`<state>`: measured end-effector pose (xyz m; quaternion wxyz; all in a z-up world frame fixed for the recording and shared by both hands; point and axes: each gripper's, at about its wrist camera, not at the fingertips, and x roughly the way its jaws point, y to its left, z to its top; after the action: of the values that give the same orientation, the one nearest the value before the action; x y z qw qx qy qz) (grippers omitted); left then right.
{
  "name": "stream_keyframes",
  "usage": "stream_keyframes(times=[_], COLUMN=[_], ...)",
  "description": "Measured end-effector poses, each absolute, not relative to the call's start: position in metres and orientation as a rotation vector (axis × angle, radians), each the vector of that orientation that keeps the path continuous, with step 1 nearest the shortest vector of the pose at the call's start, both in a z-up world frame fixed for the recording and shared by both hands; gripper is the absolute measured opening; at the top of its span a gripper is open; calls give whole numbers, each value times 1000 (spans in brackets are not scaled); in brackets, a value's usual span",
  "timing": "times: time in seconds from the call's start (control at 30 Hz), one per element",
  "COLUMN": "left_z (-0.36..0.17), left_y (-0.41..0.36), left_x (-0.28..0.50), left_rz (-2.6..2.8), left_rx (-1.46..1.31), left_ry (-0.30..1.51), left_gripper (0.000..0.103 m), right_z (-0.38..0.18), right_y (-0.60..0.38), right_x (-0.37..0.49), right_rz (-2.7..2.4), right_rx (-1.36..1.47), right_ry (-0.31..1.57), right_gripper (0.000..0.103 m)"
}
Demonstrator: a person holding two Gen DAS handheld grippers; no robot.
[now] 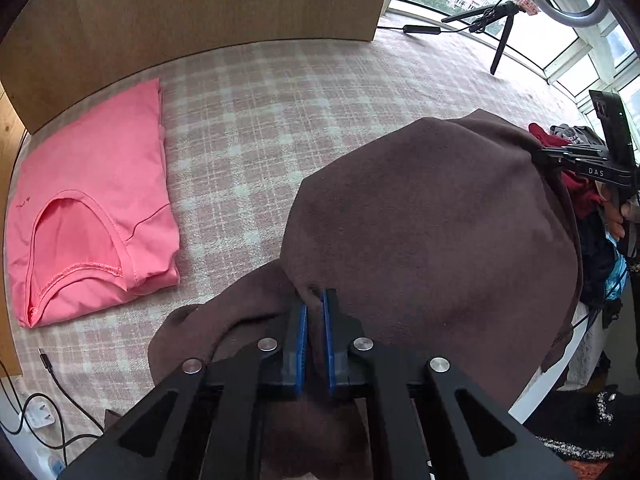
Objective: Fold clothes
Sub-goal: 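Regrasp the brown hoodie's edges with both tools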
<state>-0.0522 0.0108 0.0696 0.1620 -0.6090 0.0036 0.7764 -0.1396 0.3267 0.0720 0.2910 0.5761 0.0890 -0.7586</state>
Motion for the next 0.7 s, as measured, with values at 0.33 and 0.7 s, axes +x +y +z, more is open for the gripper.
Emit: stream_keyframes(times=[0.33,0.7], left_z=[94,116], left_y=[28,18], left_x=[85,19], left_rz=[1948,2127], left_rx=[-1737,-1605], left_ry=[-13,21], left_gripper=[11,40], right_z=[98,131], right_y=[416,386], right_x=[-14,-61], right_rz=[-2043,-2205], right_rx=[1648,1352], right_ry=[430,417], right_gripper=[7,62])
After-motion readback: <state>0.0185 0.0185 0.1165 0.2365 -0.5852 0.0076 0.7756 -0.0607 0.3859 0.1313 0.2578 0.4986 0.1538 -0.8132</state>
